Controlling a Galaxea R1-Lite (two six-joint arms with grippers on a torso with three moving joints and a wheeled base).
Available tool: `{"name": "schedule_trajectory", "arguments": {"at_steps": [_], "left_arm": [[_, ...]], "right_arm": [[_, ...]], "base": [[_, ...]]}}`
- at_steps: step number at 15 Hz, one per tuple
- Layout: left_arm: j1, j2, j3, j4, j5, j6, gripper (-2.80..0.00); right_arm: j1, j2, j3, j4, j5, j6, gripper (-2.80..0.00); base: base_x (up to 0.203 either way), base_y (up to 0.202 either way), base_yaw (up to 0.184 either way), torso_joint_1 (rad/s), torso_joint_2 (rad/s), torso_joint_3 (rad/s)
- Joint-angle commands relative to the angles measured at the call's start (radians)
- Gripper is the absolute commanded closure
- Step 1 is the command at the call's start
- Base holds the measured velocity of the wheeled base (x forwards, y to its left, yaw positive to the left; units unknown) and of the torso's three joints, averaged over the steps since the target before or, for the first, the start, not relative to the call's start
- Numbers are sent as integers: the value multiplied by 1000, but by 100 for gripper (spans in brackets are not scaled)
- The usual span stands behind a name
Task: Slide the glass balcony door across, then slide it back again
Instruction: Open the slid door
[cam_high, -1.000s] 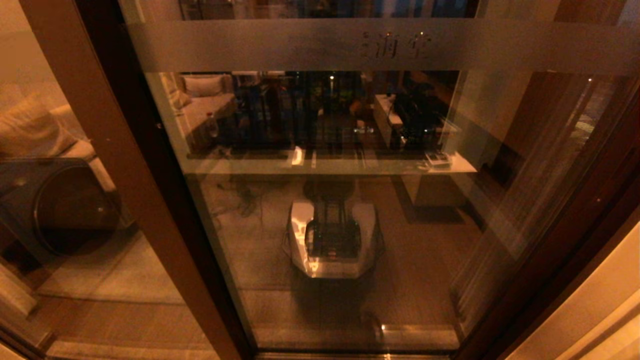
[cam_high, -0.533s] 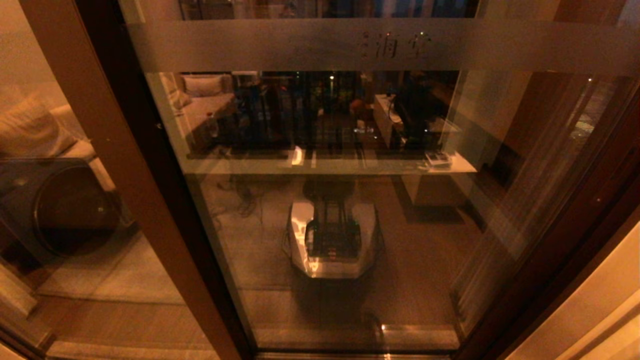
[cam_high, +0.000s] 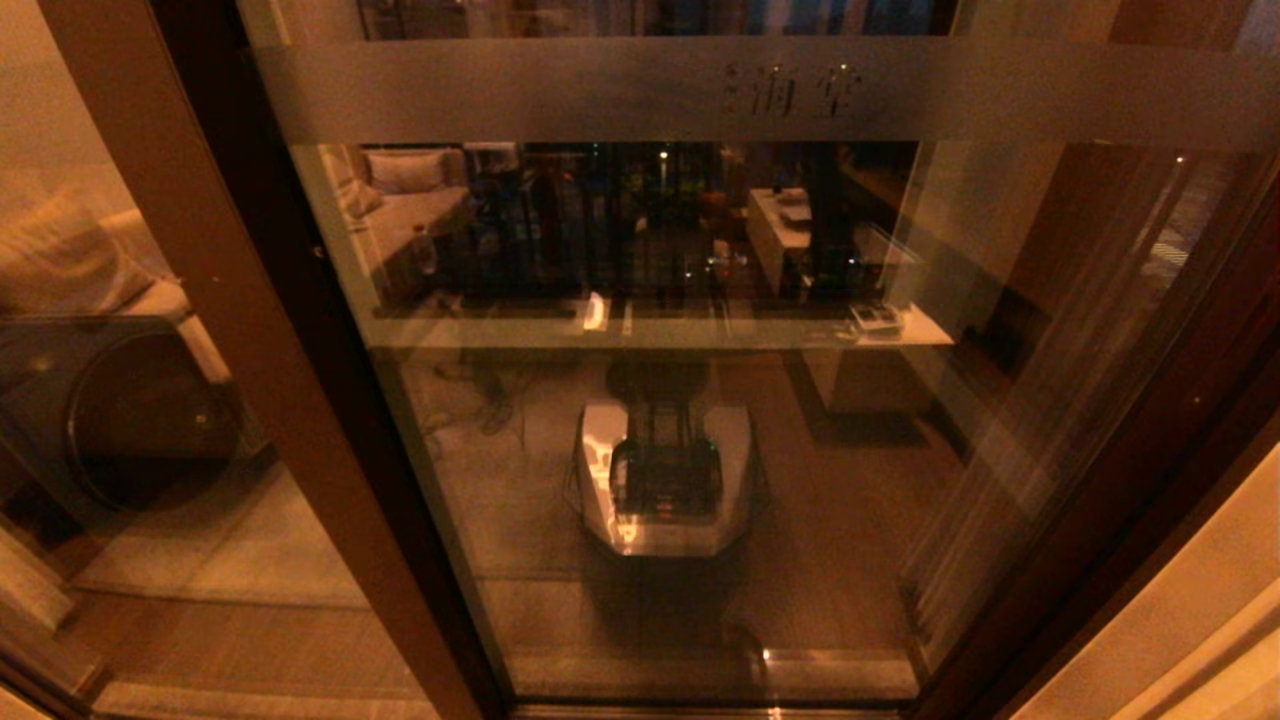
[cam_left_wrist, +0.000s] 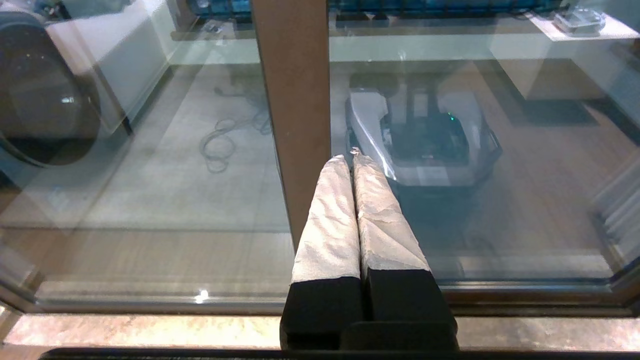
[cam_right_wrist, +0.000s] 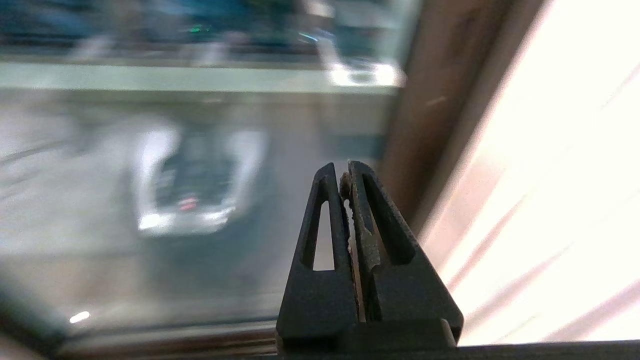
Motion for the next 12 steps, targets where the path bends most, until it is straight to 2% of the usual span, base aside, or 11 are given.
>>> {"name": "schedule_trajectory", "arguments": {"at_steps": [1, 3, 4, 5, 7, 9, 11, 12], "left_arm": [[0, 1, 0, 0, 0, 0, 0], [0, 1, 0, 0, 0, 0, 0], [0, 1, -2, 0, 0, 0, 0], [0, 1, 0, 0, 0, 0, 0], [0, 1, 0, 0, 0, 0, 0], [0, 1, -1, 0, 0, 0, 0], [0, 1, 0, 0, 0, 0, 0], [0, 1, -1, 0, 0, 0, 0]], "right_arm": [[-38, 283, -148, 9, -51, -2, 0], [-141, 463, -378, 81, -87, -18, 0], [-190, 531, -478, 153, -97, -25, 0], [-242, 582, -561, 279, -101, -34, 0], [-297, 619, -621, 541, -82, -48, 0], [-360, 626, -630, 711, -7, -76, 0], [-468, 660, -640, 742, 59, -130, 0], [-519, 689, -666, 746, 130, -145, 0]], "base": [[0, 0, 0, 0, 0, 0], [0, 0, 0, 0, 0, 0], [0, 0, 0, 0, 0, 0], [0, 0, 0, 0, 0, 0], [0, 0, 0, 0, 0, 0], [0, 0, 0, 0, 0, 0], [0, 0, 0, 0, 0, 0], [0, 0, 0, 0, 0, 0]]}}
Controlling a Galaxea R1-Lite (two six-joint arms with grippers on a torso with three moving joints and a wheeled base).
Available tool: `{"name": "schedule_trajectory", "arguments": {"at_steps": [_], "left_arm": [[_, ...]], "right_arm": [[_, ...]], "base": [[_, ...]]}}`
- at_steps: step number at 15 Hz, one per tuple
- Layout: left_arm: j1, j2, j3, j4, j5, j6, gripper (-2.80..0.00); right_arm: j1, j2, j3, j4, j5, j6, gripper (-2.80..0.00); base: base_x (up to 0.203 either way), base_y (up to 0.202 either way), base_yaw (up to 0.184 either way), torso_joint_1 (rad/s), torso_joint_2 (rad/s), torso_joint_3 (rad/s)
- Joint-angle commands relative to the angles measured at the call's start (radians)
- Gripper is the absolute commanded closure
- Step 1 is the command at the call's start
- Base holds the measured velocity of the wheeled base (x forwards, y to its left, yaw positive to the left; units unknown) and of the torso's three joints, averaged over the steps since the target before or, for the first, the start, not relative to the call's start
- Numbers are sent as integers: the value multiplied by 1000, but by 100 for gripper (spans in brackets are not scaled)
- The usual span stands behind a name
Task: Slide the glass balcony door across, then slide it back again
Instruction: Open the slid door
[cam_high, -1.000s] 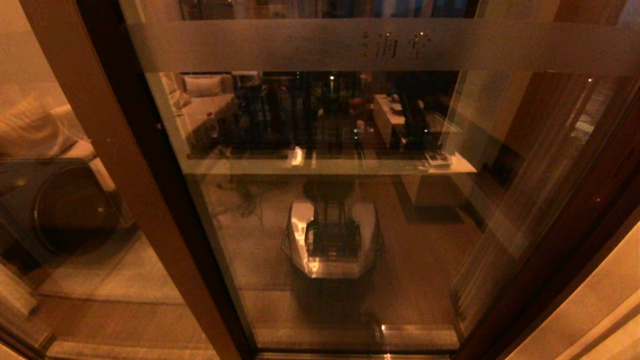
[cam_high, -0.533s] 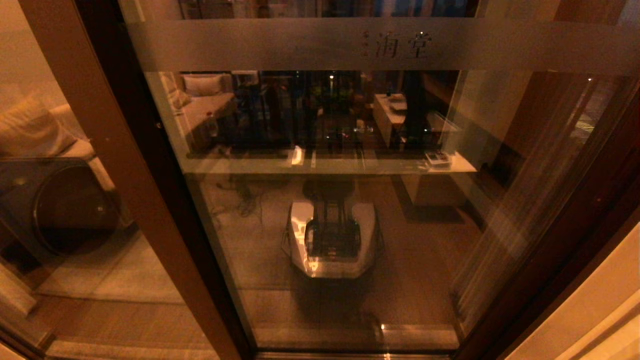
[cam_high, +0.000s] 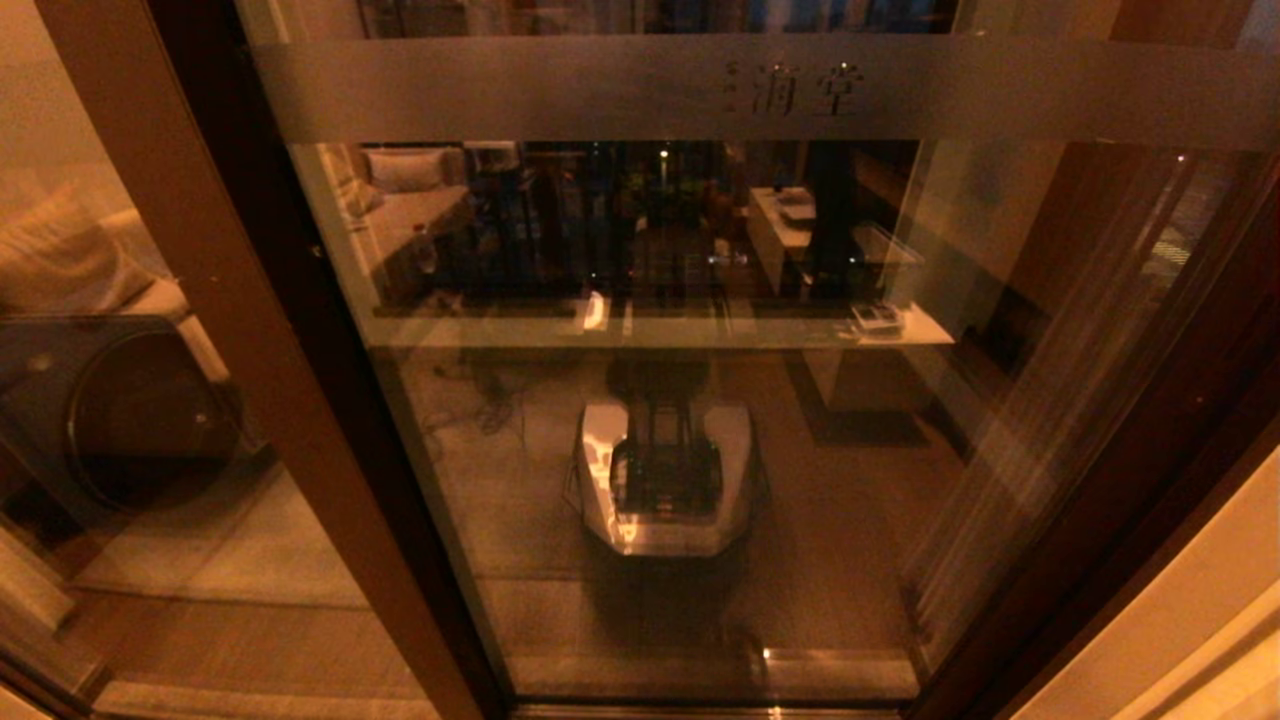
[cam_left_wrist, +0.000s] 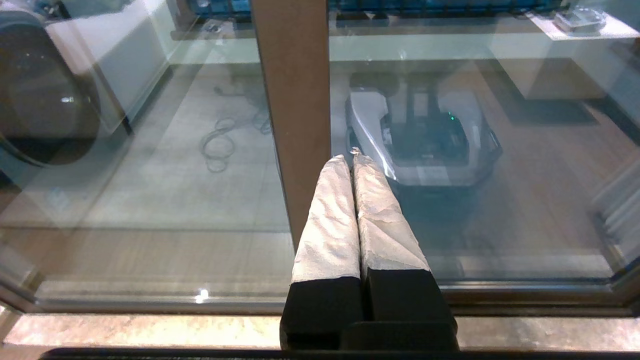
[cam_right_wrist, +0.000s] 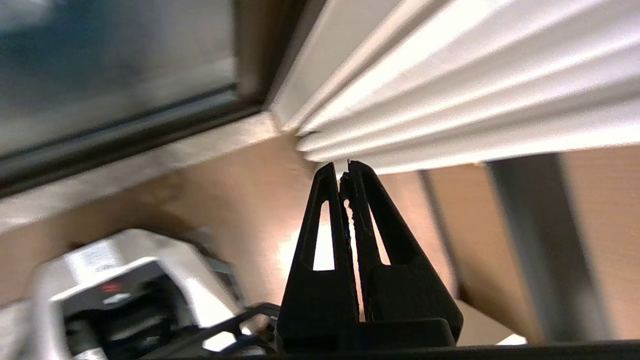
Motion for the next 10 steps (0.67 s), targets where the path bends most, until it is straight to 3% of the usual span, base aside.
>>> {"name": "schedule_trajectory", "arguments": {"at_steps": [1, 5, 7, 10], "left_arm": [[0, 1, -1, 0, 0, 0, 0], [0, 1, -1, 0, 0, 0, 0], [0, 1, -1, 0, 0, 0, 0], [0, 1, 0, 0, 0, 0, 0]], "right_arm": [[-90, 64, -43, 9, 109, -12, 0], [-279, 147, -125, -47, 469, -55, 0], [-301, 216, -137, -138, 492, -67, 0], [-308, 302, -183, -203, 424, -68, 0]], "base": [[0, 0, 0, 0, 0, 0], [0, 0, 0, 0, 0, 0], [0, 0, 0, 0, 0, 0], [0, 0, 0, 0, 0, 0]]}}
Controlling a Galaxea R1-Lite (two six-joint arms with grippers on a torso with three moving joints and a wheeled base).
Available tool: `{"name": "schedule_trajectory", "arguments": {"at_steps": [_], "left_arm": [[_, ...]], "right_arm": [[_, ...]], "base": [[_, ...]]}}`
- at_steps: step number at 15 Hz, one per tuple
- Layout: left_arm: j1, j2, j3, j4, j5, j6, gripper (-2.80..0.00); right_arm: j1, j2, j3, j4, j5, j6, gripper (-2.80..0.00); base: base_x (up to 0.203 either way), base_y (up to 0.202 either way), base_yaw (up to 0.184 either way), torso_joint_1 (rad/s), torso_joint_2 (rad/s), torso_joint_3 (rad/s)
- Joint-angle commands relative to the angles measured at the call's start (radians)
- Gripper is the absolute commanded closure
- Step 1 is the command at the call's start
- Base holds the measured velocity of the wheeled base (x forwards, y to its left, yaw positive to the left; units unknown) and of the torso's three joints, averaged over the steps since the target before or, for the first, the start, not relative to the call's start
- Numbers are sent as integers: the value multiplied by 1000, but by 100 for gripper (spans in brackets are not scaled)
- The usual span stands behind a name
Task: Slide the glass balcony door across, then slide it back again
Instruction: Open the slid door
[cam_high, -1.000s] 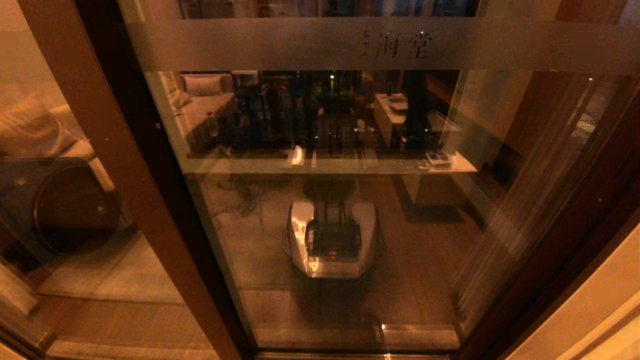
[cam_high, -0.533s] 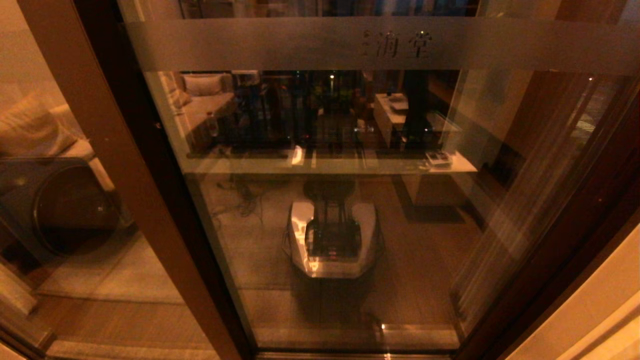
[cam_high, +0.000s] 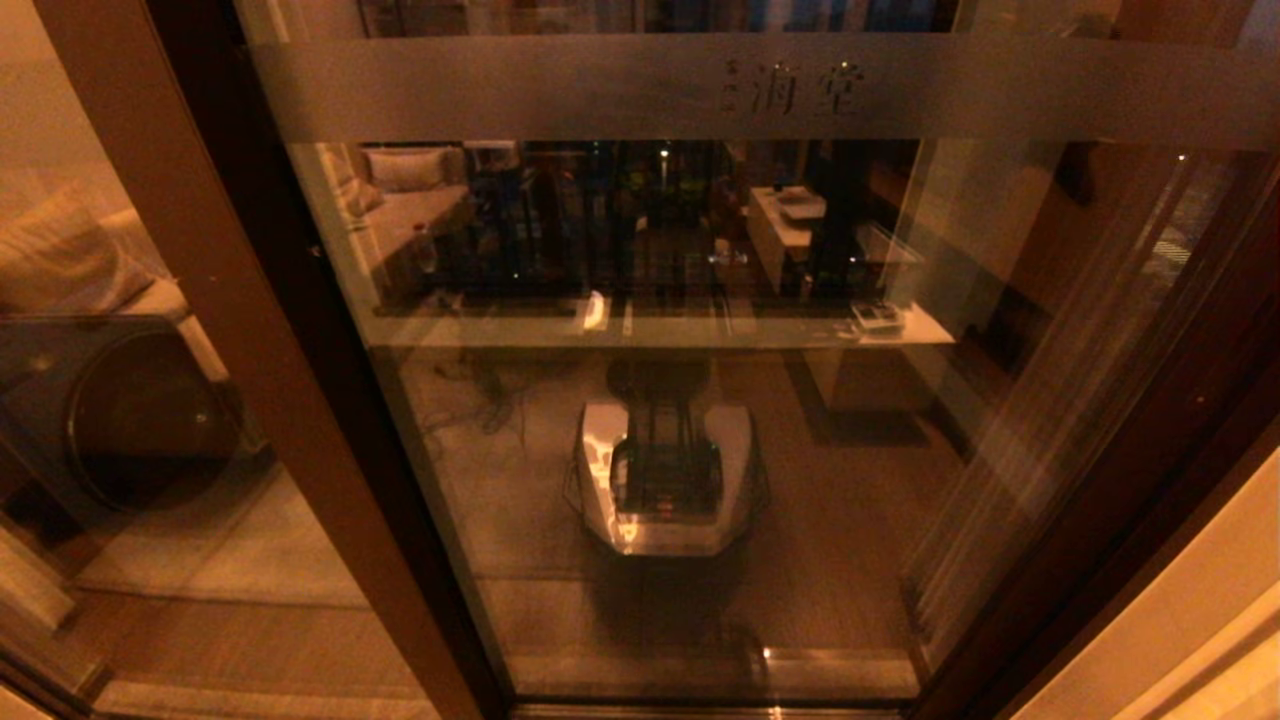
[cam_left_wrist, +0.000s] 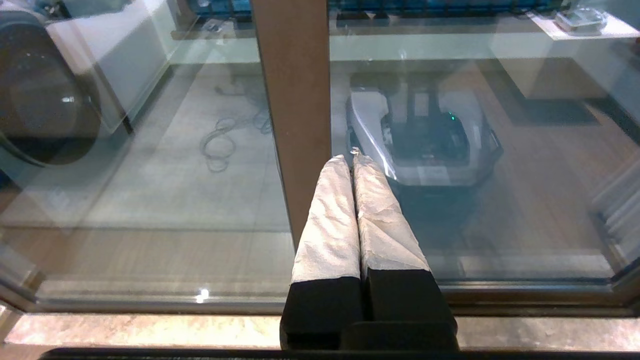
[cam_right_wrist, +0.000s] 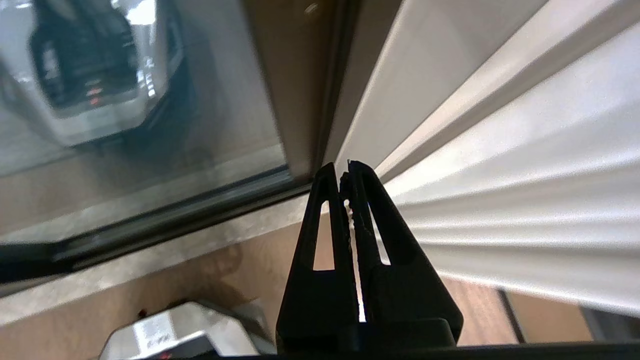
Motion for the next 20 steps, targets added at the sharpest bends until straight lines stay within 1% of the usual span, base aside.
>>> {"name": "schedule_trajectory", "arguments": {"at_steps": [1, 2, 5, 6, 10, 12, 13, 14, 16, 18, 20], "left_arm": [[0, 1, 0, 0, 0, 0, 0], [0, 1, 0, 0, 0, 0, 0], [0, 1, 0, 0, 0, 0, 0], [0, 1, 0, 0, 0, 0, 0], [0, 1, 0, 0, 0, 0, 0], [0, 1, 0, 0, 0, 0, 0], [0, 1, 0, 0, 0, 0, 0], [0, 1, 0, 0, 0, 0, 0], [0, 1, 0, 0, 0, 0, 0], [0, 1, 0, 0, 0, 0, 0], [0, 1, -1, 0, 0, -1, 0]], "right_arm": [[-3, 71, -38, -5, -1, -1, 0], [2, 87, -56, -6, 3, 1, 0], [49, 127, -97, -8, 5, 5, 0], [56, 141, -113, -11, 5, 5, -280], [77, 178, -123, -73, 5, 17, -280], [93, 189, -107, -79, 8, 20, -280], [107, 189, -84, -79, 26, 22, -280], [121, 188, -70, -80, 65, 25, -280], [144, 199, -70, -83, 85, 26, -280], [157, 226, -72, -128, 95, 26, -280], [154, 258, -77, -183, 145, 27, -280]], "base": [[0, 0, 0, 0, 0, 0], [0, 0, 0, 0, 0, 0], [0, 0, 0, 0, 0, 0], [0, 0, 0, 0, 0, 0], [0, 0, 0, 0, 0, 0], [0, 0, 0, 0, 0, 0], [0, 0, 0, 0, 0, 0], [0, 0, 0, 0, 0, 0], [0, 0, 0, 0, 0, 0], [0, 0, 0, 0, 0, 0], [0, 0, 0, 0, 0, 0]]}}
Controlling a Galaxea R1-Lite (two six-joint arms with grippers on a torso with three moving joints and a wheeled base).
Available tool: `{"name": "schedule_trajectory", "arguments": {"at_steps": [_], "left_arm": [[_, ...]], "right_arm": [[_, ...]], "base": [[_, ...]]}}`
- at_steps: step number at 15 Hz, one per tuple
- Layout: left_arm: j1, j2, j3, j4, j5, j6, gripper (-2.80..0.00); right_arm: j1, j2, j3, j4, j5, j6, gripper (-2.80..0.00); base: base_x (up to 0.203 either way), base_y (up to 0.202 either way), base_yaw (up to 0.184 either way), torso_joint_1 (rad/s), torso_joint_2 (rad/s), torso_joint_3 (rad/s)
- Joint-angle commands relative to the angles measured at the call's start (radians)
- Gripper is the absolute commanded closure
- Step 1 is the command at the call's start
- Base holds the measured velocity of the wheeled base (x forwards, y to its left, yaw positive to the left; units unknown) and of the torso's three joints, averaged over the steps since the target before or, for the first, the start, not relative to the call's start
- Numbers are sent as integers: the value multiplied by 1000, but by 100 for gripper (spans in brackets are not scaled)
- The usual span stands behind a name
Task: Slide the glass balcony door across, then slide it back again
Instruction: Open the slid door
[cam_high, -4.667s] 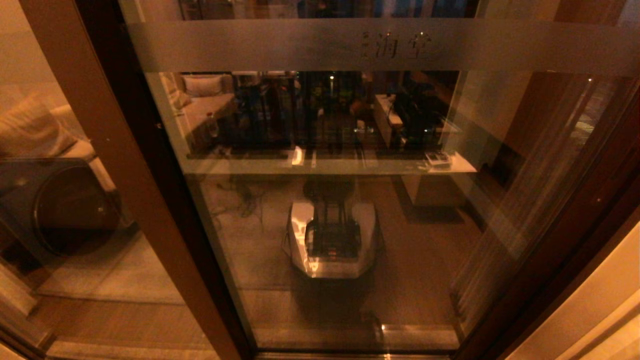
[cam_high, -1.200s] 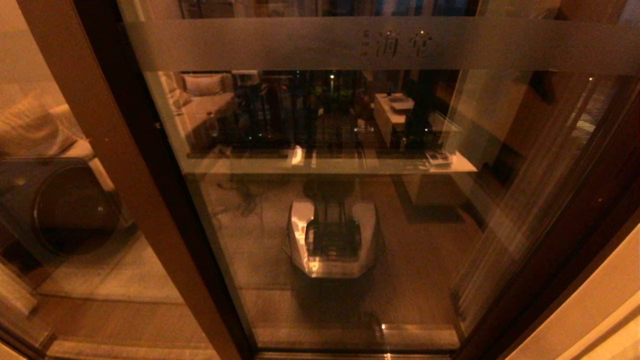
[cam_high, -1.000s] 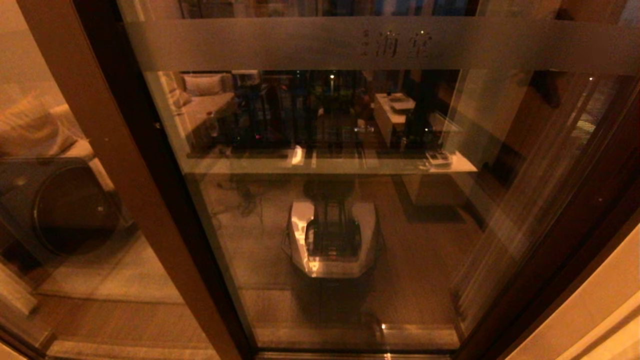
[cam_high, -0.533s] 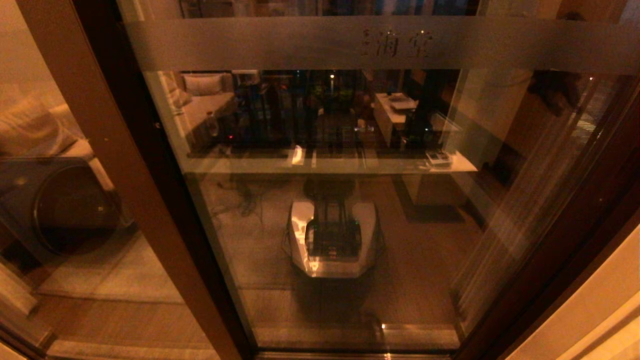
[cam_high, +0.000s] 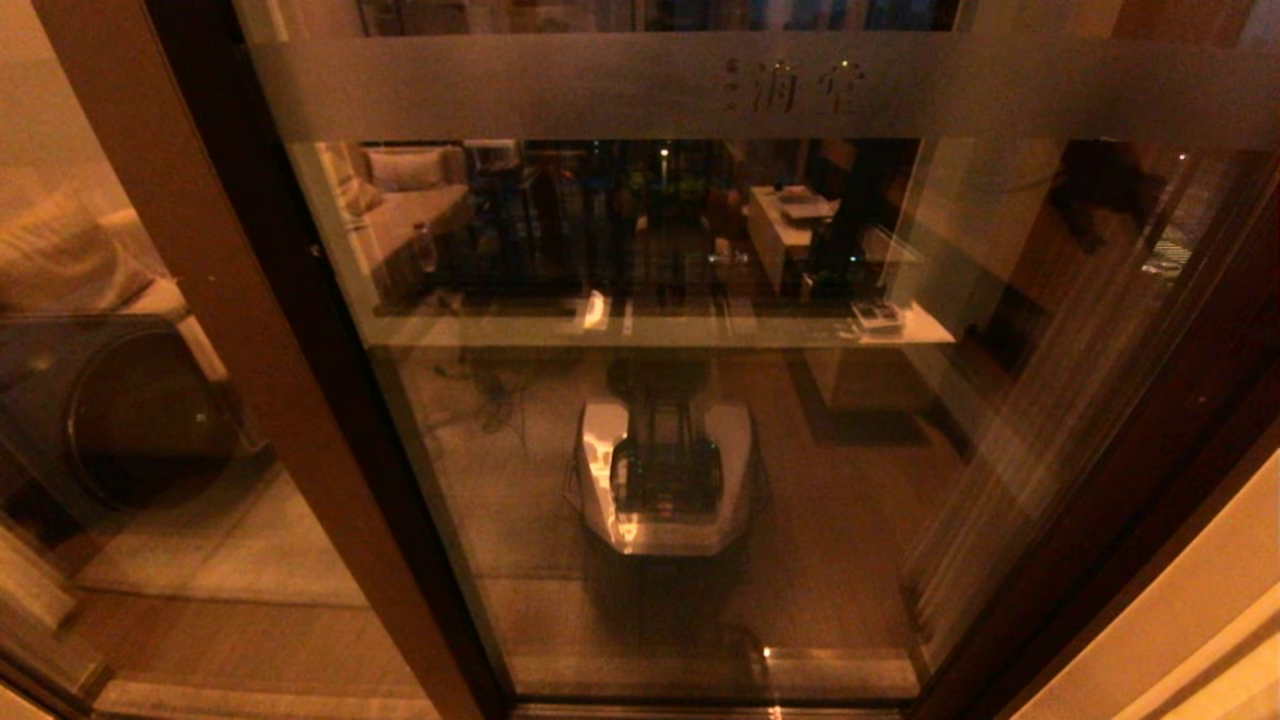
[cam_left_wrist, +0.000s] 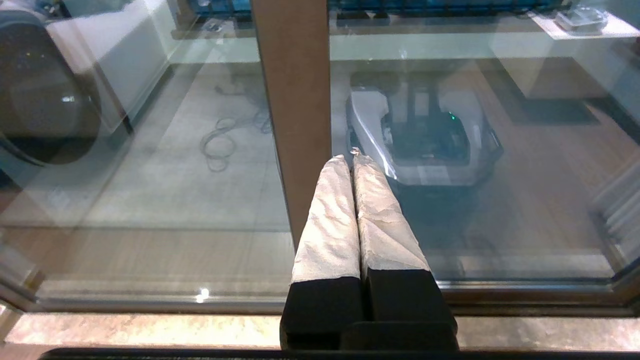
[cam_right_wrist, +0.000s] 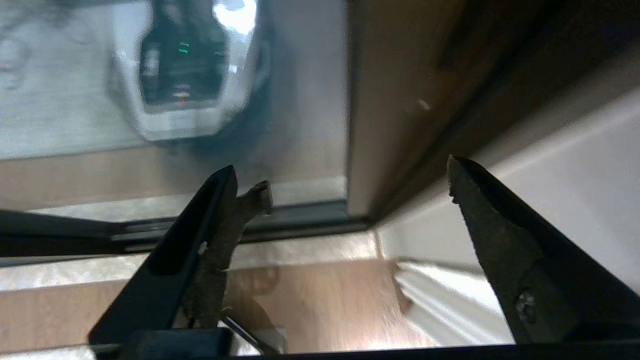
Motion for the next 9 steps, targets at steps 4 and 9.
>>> {"name": "schedule_trajectory", "arguments": {"at_steps": [4, 9], "left_arm": [[0, 1, 0, 0, 0, 1, 0], [0, 1, 0, 0, 0, 1, 0]], "right_arm": [[-1, 73, -8, -19, 35, -5, -280], [-2, 117, -40, -32, 53, -7, -280]], "base": [[0, 0, 0, 0, 0, 0], [0, 0, 0, 0, 0, 0]]}}
